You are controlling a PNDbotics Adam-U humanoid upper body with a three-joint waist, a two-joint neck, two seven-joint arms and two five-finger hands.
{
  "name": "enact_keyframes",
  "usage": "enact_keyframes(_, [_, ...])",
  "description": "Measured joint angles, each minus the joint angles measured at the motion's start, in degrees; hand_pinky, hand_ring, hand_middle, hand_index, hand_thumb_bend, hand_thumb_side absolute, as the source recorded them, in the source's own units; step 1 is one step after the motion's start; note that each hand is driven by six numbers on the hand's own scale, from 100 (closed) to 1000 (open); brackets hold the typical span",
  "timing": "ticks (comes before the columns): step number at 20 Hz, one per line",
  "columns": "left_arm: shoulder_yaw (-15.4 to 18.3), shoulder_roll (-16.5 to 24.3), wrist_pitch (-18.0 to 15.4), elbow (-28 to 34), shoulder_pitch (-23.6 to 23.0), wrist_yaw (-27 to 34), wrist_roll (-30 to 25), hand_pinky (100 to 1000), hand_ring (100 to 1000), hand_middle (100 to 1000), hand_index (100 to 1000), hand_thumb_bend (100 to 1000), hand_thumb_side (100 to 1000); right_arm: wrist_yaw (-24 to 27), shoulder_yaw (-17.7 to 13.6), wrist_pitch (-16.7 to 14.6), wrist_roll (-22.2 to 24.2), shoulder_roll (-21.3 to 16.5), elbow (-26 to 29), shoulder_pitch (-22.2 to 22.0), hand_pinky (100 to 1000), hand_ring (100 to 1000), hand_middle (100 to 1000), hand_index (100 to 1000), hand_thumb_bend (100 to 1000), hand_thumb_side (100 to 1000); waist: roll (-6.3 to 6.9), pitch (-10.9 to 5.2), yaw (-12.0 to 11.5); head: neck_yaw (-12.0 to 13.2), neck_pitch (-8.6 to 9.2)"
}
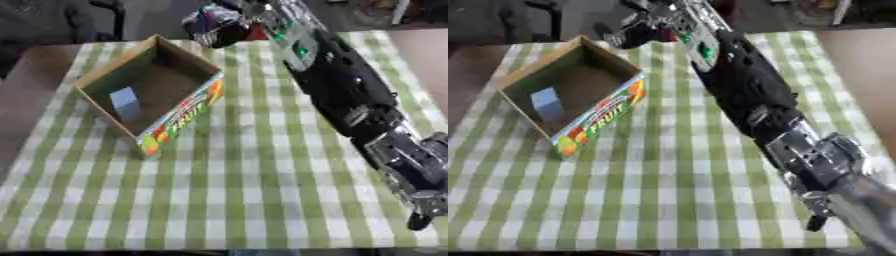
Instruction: Pick up objects on the table and place them in the box.
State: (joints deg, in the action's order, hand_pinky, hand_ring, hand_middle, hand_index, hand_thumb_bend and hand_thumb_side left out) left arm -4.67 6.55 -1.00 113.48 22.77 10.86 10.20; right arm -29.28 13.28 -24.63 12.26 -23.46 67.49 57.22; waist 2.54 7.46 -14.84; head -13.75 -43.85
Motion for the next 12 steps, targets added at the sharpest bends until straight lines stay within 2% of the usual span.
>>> enact_keyframes(6, [0.7,0.5,-0.1,0.0,-0.6,-0.5,0.9,629,677,637,838,162,683,17.6,-1.8,5.2,-0.8,-3.4,12.8,-5.6,721,851,913,970,100,265,-0.31,-0.01,2.8,2.5,0.0])
enact_keyframes(12, [1.7,0.8,-0.2,0.0,-1.4,-1.6,2.3,631,683,638,838,163,679,31.5,-6.0,9.2,-5.9,-5.9,28.0,-15.4,687,818,886,935,100,283,-0.76,0.01,5.8,6.3,0.0])
